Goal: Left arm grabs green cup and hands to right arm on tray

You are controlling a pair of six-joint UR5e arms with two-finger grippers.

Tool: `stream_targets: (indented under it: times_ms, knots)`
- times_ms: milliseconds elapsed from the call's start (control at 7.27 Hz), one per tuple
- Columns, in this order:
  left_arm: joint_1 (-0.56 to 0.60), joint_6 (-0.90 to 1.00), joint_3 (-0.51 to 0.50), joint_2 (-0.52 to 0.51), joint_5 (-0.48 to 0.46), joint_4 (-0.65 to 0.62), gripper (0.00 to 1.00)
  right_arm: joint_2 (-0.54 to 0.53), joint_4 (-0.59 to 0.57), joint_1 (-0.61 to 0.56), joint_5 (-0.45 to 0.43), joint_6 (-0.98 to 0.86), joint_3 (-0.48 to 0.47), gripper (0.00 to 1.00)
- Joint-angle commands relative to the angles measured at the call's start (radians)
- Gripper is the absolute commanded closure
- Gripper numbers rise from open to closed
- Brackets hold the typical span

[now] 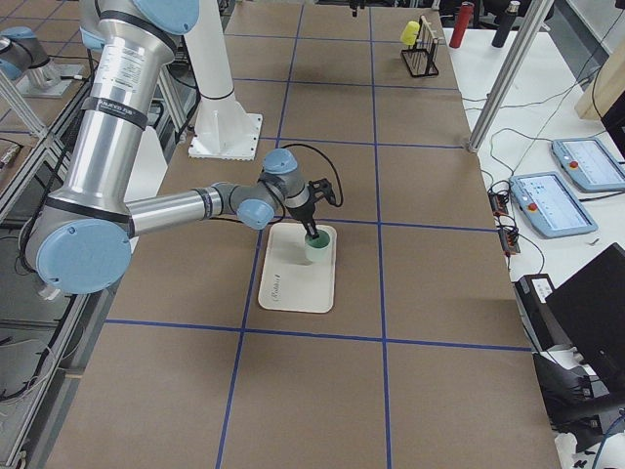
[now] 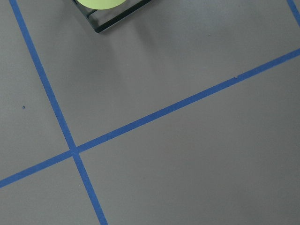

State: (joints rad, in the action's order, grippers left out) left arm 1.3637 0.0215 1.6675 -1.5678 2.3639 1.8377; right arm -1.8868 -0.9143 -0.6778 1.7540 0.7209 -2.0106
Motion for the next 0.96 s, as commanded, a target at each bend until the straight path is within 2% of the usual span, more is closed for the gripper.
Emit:
stream_targets:
  times_ms: [0,138,275,550,688,826]
  knots:
    - [0.000,-0.002,0.000,0.000,0.000,0.000,0.00,0.006,0.000,0.009,-0.002,-0.001,0.013,0.44]
    - [0.000,-0.003,0.000,0.000,0.000,0.000,0.00,0.008,0.000,0.011,-0.004,-0.001,0.013,0.11]
    - [-0.002,-0.006,0.000,-0.001,0.000,0.000,0.00,0.009,0.000,0.011,-0.002,-0.001,0.012,0.01]
    - [-0.002,-0.011,0.000,-0.003,-0.002,0.000,0.00,0.017,-0.008,-0.027,0.018,-0.014,-0.029,0.01]
    - [-0.002,-0.011,0.000,-0.005,-0.002,0.000,0.00,0.017,-0.017,-0.095,0.098,-0.020,-0.043,0.01]
    - [-0.002,-0.012,0.000,-0.003,-0.002,0.000,0.00,0.014,-0.018,-0.180,0.219,-0.053,-0.037,0.01]
